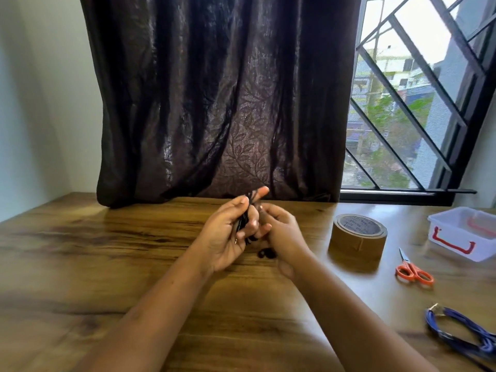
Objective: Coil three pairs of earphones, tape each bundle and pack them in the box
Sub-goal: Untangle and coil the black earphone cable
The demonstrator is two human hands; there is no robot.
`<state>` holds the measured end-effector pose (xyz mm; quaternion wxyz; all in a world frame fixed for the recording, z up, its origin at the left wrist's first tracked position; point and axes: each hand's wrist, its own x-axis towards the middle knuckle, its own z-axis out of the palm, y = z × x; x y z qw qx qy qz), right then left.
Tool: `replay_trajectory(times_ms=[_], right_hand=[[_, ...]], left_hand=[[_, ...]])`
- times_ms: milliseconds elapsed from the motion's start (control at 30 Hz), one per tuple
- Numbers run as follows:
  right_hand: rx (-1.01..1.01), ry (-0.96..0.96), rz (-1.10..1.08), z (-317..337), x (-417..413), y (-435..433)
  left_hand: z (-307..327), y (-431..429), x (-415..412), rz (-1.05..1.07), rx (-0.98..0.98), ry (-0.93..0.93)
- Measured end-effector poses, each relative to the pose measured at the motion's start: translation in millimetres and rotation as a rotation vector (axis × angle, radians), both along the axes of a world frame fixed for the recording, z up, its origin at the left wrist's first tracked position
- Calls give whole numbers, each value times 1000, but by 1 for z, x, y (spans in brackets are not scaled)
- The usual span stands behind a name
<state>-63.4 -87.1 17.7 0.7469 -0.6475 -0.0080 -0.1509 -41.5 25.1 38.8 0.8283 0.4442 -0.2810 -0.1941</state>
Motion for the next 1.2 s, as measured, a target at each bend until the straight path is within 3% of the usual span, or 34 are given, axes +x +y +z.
replay_trajectory(times_ms=[133, 200, 533, 700, 933, 1200], right_hand=[[392, 144, 267, 4, -4, 20], [422, 163, 284, 5, -1, 19], [160, 119, 242, 5, -4, 5], [-55, 59, 45, 5, 2, -2], [-371, -19, -196, -6, 12, -16], [-643, 23, -298, -13, 15, -18]], left_hand=[[4, 6, 4, 114, -83, 41], [5, 7, 2, 113, -87, 33], [-2, 11, 9, -33, -63, 17], [1, 12, 14, 28, -57, 144], [-10, 10, 22, 205, 298, 74], [-15, 4, 19, 298, 438, 66]])
